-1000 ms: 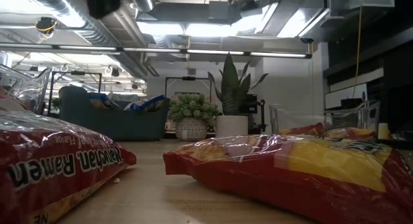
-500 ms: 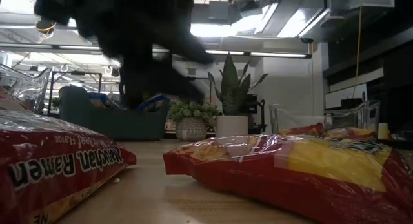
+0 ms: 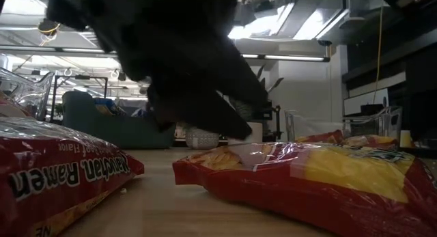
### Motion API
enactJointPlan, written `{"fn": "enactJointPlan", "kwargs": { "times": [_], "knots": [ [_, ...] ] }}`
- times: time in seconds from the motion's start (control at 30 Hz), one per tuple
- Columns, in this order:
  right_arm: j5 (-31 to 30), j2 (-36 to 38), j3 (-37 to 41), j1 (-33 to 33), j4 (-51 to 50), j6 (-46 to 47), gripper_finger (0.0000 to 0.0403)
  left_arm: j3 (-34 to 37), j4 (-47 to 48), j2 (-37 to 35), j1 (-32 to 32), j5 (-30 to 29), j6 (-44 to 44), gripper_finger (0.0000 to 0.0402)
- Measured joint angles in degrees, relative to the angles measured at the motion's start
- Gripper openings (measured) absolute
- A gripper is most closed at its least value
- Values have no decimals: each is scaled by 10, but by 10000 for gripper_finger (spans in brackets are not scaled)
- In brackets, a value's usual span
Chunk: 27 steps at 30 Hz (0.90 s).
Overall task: Sort Maruchan noodles
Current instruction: Put the red noodle pack into the top transparent bin
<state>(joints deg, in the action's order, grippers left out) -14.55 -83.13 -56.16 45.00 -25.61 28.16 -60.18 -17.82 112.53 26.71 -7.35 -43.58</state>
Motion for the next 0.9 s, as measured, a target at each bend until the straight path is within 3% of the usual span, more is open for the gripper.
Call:
{"fn": "enactJointPlan", "kwargs": {
  "times": [0.17, 0.33, 0.67, 0.9],
  "knots": [
    [-21, 0, 6, 0, 1, 1, 145, -62, 102, 29, -9, 6, 18, 172],
    [-30, -3, 6, 0, -1, -4, 145, -67, 146, 32, -10, -3, 17, 172],
    [-95, -79, 6, 0, 49, -159, 148, -67, 174, 31, -14, -14, 15, 172],
    [-95, -132, 6, 0, 99, -207, 233, -66, 182, 26, -25, 10, -2, 172]
  ]
}}
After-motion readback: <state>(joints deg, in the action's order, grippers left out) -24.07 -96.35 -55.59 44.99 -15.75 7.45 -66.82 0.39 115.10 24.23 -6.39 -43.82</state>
